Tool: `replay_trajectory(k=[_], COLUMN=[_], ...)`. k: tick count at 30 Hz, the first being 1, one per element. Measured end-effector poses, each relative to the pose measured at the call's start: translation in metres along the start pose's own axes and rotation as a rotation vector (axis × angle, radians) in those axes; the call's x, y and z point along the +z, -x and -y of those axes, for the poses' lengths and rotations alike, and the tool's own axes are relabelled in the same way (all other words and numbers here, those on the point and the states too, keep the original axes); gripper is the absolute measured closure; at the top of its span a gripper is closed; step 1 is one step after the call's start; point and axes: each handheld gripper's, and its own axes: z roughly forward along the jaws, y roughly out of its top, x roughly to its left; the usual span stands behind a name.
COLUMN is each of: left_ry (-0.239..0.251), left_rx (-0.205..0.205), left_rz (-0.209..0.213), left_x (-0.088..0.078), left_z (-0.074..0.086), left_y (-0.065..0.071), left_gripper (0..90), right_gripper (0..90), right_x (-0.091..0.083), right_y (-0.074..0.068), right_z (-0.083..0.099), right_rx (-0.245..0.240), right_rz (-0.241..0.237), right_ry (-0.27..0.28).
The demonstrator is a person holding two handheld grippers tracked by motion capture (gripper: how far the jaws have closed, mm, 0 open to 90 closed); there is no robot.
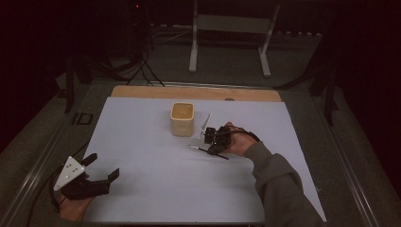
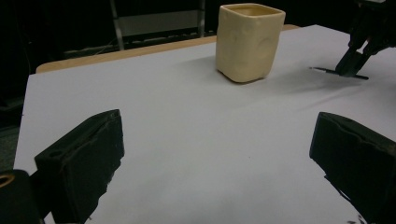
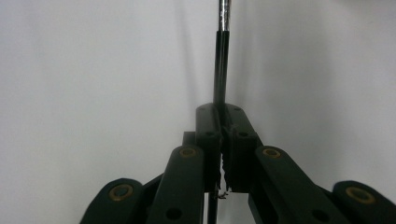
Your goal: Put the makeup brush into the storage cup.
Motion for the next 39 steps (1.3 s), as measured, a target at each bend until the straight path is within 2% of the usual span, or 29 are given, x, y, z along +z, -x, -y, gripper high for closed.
replay_trajectory(k=[30,39], left_ry=[0.0,0.0], left_rx=[-0.003,-0.003], left_rz=[0.001,0.0], left_x=[0.0,0.0], left_z=[0.0,0.0], left_y=[0.0,0.0], left_gripper=[3.9,4.0], right_gripper=[86.0,86.0], right_x=[-0.021,-0.025], right_y=[0.004,0.005], right_z=[0.003,0.004], right_rx=[0.042,0.043], right_rz=[0.049,0.066], right_ry=[0.179,0.206])
